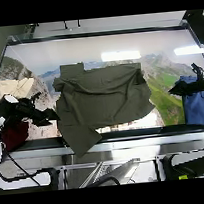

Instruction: Fold the shirts.

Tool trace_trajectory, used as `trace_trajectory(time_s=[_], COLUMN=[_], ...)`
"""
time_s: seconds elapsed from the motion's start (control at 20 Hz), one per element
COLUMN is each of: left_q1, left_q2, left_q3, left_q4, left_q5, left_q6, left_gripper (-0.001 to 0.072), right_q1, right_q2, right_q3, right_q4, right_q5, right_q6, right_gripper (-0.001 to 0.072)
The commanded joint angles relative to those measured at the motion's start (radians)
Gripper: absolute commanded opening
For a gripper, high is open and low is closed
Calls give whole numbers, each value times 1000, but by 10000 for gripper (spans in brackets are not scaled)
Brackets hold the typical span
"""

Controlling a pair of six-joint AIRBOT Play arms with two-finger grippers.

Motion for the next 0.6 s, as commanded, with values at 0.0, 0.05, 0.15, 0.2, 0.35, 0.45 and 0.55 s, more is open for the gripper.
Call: trace_trajectory(time_s=[0.0, 0.05, 0.15, 0.2, 0.35, 0.45, 0.55], left_q1=[0, 0, -2, -2, -2, -1, 1], left_q2=[-21, -44, -89, -107, -135, -134, -132], left_q3=[-60, -70, -84, -83, -81, -81, -81], left_q4=[5, -26, -150, -211, -295, -293, -292], left_q5=[104, 102, 87, 83, 88, 90, 85], left_q6=[-8, 3, 77, 109, 169, 181, 181], left_gripper=[706, 706, 706, 704, 230, 15, 14], right_q1=[0, -1, 0, 0, 0, 0, 5], right_q2=[0, 0, 0, -1, -1, -1, -2], right_q3=[0, 0, 0, 0, -9, -44, -101], right_q4=[1, 0, 0, 0, -2, -3, 0], right_q5=[0, 0, 6, 14, 28, 29, 14], right_q6=[1, 1, 1, 1, 1, 0, -16], right_gripper=[255, 255, 255, 255, 255, 256, 255])
